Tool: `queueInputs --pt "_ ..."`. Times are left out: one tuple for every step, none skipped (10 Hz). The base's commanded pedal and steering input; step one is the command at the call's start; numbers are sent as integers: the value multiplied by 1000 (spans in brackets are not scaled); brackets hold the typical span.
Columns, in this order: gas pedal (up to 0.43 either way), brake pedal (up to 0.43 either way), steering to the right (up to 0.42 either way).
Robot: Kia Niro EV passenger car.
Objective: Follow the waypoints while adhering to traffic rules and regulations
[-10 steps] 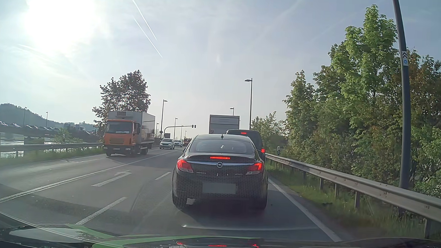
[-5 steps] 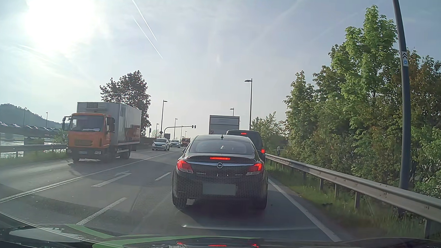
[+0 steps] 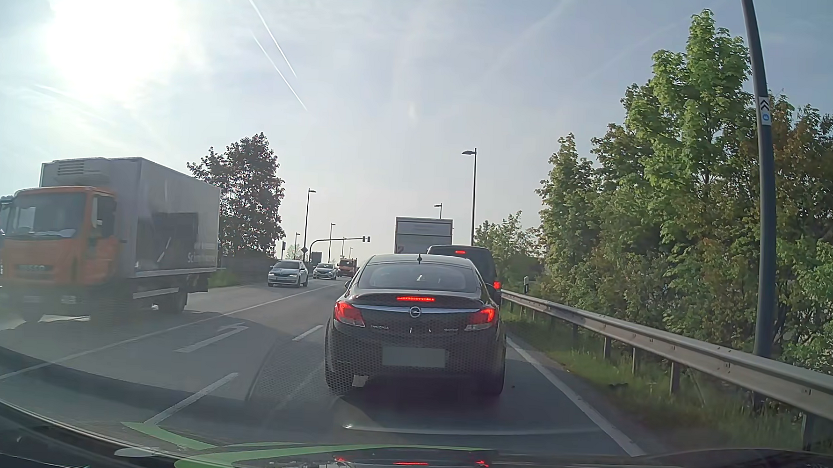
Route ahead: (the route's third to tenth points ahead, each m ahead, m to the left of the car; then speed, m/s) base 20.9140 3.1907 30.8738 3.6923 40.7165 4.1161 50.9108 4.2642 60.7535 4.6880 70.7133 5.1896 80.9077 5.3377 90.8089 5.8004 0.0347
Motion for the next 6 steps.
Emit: queueInputs --pt "0 256 -2" --pt "0 256 -2" --pt "0 256 -2" --pt "0 256 -2" --pt "0 256 -1" --pt "0 256 -2"
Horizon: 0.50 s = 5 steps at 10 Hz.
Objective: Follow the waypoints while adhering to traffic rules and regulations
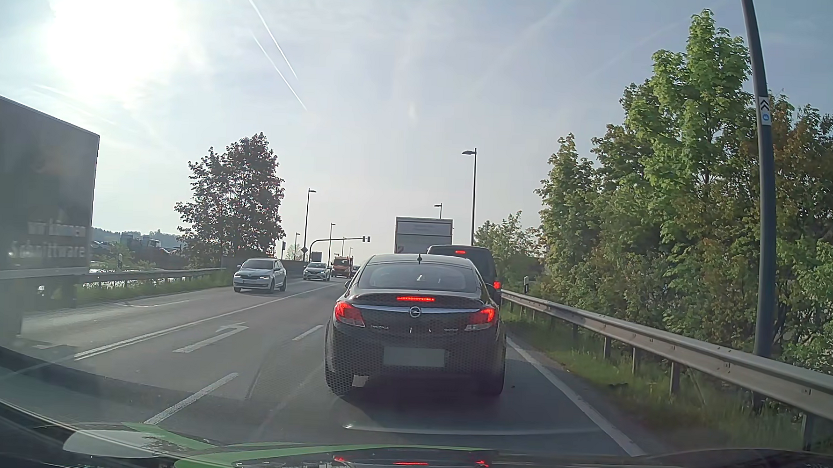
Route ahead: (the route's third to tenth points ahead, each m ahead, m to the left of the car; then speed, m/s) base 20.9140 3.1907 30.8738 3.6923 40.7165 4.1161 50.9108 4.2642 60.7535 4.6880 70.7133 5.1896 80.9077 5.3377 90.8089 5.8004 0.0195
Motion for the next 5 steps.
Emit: queueInputs --pt "0 256 -1" --pt "0 256 -1" --pt "0 256 -2" --pt "0 256 -2" --pt "0 256 -1"
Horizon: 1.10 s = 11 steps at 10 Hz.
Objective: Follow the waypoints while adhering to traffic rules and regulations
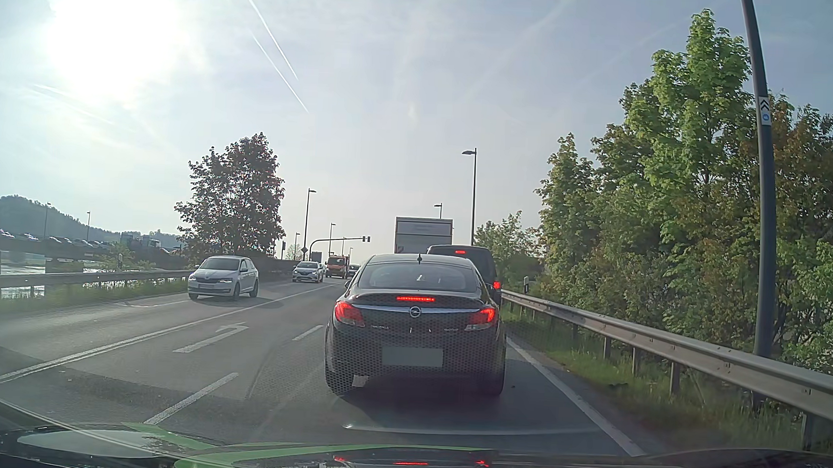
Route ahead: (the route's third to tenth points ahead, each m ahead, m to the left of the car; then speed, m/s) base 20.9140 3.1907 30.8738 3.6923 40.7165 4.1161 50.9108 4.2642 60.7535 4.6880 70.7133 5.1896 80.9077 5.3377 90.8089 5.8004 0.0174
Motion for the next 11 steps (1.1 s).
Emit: queueInputs --pt "0 256 -1" --pt "0 256 -2" --pt "0 256 -2" --pt "0 256 -2" --pt "0 256 -1" --pt "0 256 -2" --pt "0 256 -2" --pt "0 262 -2" --pt "0 262 -2" --pt "0 262 -2" --pt "0 262 -2"
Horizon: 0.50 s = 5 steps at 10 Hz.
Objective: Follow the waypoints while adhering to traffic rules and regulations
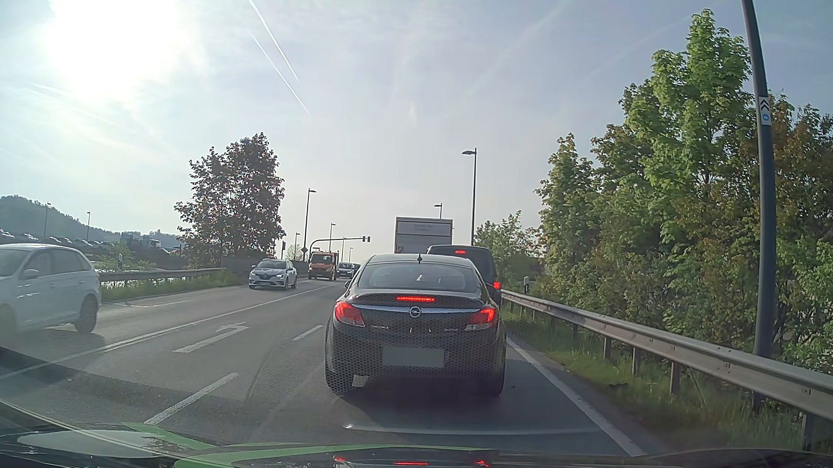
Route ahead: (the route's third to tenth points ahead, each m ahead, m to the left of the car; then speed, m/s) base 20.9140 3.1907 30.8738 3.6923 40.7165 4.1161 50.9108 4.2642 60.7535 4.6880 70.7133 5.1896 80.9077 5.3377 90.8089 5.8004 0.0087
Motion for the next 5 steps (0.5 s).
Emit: queueInputs --pt "0 262 -2" --pt "0 256 -2" --pt "0 256 -2" --pt "0 262 -2" --pt "0 262 -1"
